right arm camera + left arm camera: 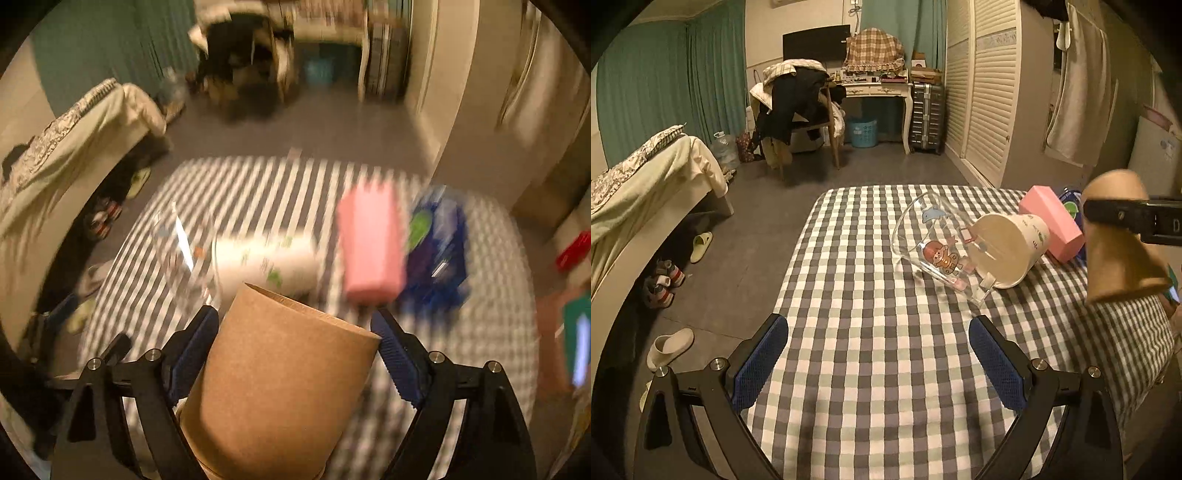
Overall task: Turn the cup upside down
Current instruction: 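Rotate the brown cup with the right gripper so its rim faces down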
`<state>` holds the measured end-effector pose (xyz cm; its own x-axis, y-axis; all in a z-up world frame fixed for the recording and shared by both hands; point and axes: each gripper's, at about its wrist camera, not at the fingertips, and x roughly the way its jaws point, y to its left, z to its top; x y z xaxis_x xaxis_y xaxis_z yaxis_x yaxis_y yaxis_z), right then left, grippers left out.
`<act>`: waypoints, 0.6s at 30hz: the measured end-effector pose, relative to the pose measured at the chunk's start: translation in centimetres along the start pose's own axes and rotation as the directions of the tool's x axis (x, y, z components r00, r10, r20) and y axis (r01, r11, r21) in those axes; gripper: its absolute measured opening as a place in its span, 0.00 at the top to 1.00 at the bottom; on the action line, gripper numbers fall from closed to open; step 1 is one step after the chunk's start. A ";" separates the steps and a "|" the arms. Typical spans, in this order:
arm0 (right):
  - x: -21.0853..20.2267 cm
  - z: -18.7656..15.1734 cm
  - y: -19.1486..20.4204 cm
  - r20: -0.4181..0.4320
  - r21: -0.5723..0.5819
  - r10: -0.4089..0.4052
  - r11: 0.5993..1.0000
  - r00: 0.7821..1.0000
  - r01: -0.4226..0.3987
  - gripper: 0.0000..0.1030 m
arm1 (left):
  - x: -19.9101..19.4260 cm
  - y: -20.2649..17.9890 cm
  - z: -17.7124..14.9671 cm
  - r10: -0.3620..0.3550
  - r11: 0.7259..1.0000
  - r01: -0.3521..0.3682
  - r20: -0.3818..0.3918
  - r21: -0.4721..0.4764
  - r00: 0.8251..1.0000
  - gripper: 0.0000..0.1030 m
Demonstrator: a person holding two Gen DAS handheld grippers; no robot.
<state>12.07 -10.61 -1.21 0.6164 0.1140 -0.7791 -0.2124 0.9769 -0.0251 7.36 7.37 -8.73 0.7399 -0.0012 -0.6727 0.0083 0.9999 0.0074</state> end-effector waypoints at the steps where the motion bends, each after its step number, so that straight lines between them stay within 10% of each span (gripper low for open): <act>1: -1.0 -0.2 0.3 0.068 -0.029 -0.037 0.999 0.997 0.039 0.18 | -0.2 0.0 0.1 0.000 1.000 0.000 0.002 -0.003 1.000 0.02; 9: -4.4 -5.9 2.1 0.399 -0.117 -0.174 0.964 0.900 0.239 0.18 | -1.4 -0.8 -0.2 0.012 1.000 -0.012 -0.003 -0.022 1.000 0.02; 18: -2.9 -10.6 0.8 0.408 -0.072 -0.147 0.979 0.901 0.192 0.18 | -1.9 -2.6 -1.0 0.028 1.000 -0.028 -0.028 -0.005 0.999 0.02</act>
<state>2.05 -12.13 -5.59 0.8960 0.0329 -0.4429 -0.1441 0.9649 -0.2198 5.29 4.80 -8.17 0.7204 0.0273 -0.6930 -0.0159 0.9996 0.0228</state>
